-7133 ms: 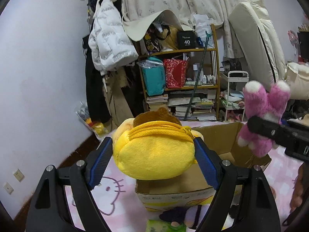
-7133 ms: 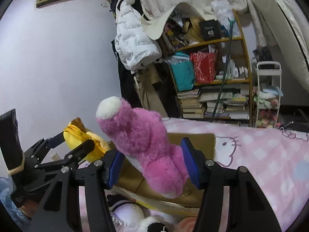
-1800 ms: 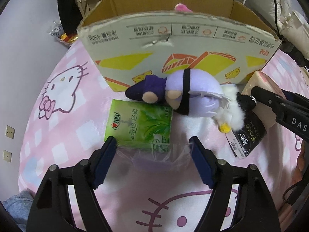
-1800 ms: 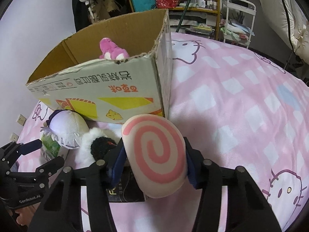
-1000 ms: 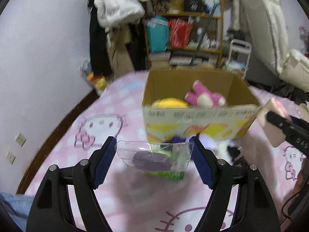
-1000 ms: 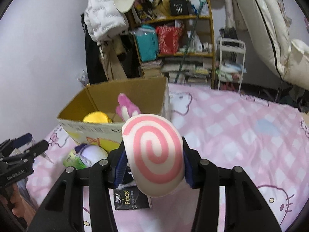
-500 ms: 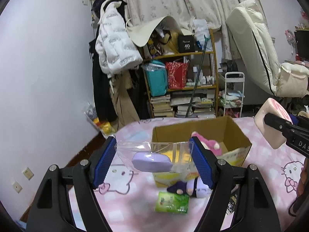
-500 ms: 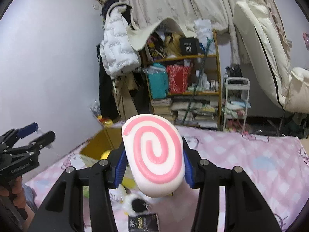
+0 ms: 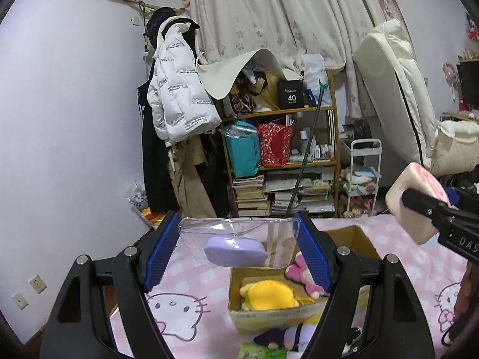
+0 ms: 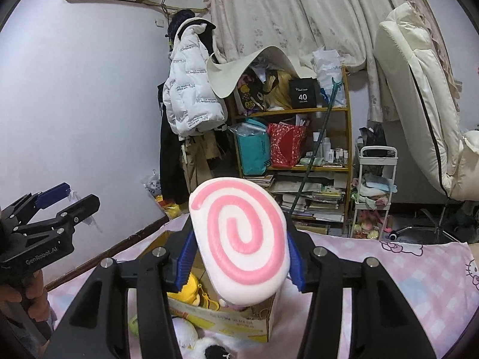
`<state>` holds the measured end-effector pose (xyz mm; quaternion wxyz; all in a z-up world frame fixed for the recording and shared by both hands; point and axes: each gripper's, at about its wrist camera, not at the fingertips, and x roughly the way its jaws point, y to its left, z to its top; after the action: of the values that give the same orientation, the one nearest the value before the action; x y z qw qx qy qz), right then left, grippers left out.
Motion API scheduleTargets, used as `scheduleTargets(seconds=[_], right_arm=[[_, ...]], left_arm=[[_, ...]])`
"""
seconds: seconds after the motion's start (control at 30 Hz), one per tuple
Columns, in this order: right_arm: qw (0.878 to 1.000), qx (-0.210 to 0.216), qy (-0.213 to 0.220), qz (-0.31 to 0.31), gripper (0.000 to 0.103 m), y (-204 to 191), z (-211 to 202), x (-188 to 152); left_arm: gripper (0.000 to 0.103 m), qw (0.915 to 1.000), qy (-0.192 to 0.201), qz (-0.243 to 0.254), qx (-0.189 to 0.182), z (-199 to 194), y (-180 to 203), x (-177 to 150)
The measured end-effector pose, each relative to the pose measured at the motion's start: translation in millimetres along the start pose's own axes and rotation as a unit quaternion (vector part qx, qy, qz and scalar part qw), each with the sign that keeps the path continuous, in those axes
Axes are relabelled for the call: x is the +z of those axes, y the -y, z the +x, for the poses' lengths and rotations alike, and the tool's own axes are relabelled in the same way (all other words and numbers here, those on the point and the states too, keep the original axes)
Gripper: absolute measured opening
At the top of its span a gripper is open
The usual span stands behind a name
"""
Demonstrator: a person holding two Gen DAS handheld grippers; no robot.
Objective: Organize soft objects
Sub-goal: 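Lift the plastic bag and swirl cushion and carry them over the box, then open the right tool to drop the swirl cushion into the box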
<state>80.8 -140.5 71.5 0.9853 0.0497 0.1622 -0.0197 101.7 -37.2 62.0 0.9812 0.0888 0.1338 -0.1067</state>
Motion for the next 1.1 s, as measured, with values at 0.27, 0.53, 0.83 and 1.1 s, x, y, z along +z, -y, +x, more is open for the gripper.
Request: scheduleTargets(seconds=[0.27, 0.53, 0.83, 1.1], right_arm=[[1.000, -0.005, -0.005, -0.025, 0.056, -1.3, 21.0, -11.9], [0.999, -0.032, -0.013, -0.042, 0.056, -2.1, 41.7, -25.4], [0.998, -0.016, -0.044, -0.041, 0.056, -0.2, 63.9, -44.9], [0.996, -0.005, -0.080, -0.036, 0.056, -1.0, 78.2, -61.4]], left_arm=[[0.077, 0.9998, -0.008, -0.015, -0.007, 29.0, -0.1, -12.8], [0.077, 0.9992, -0.031, -0.011, -0.023, 56.6, 2.9, -29.7], [0.077, 0.9974, -0.062, -0.006, -0.036, 80.8, 10.2, -45.1], [0.077, 0.9947, -0.092, -0.008, -0.044, 91.7, 10.9, -53.6]])
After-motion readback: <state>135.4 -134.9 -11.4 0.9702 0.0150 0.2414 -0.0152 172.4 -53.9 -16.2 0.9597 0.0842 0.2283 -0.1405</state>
